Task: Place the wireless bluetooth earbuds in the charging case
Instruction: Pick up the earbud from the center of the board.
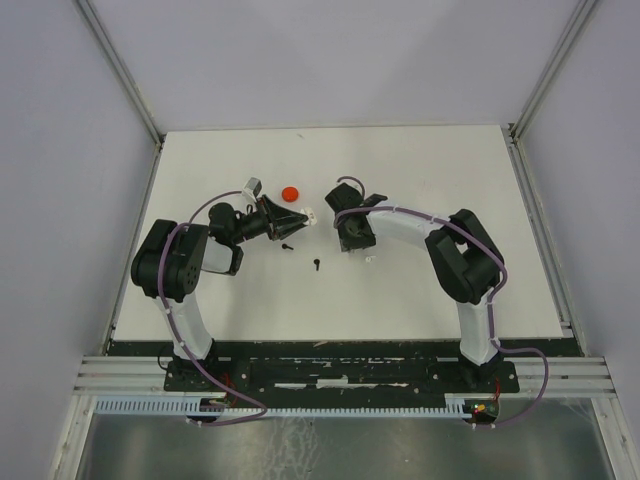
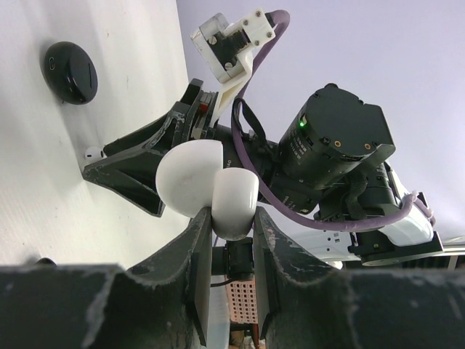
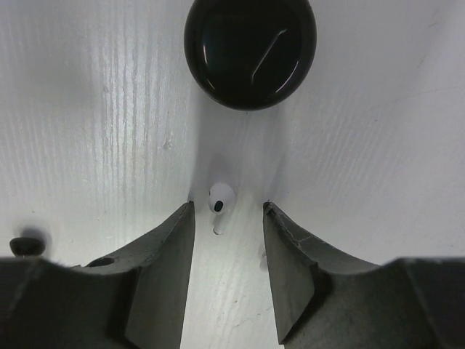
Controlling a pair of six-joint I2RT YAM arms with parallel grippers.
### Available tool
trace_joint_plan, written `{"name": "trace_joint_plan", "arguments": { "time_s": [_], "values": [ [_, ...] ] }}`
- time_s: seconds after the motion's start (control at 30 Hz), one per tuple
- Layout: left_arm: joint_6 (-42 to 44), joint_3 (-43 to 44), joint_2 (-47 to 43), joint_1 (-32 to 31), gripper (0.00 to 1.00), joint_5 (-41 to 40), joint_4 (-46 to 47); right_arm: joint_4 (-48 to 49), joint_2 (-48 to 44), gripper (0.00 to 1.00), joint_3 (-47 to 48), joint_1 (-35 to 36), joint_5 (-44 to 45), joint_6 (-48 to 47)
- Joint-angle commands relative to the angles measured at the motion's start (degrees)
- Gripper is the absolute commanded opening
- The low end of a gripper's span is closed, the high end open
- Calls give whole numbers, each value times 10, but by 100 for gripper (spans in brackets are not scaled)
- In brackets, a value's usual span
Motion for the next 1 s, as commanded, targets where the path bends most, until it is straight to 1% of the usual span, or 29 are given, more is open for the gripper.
{"name": "trace_joint_plan", "arguments": {
  "time_s": [0.0,0.3,0.6,0.97],
  "values": [
    [-12,-1,-23,3,17,10,29,12,13,50,22,2,-3,13],
    [-13,0,-23,2,17,10,32,14,18,42,18,-9,-7,24],
    [-13,0,-23,3,17,10,32,22,17,40,8,-24,-22,24],
    [-13,2,-21,2,17,10,31,13,20,35,11,-29,-35,1]
  ]
}}
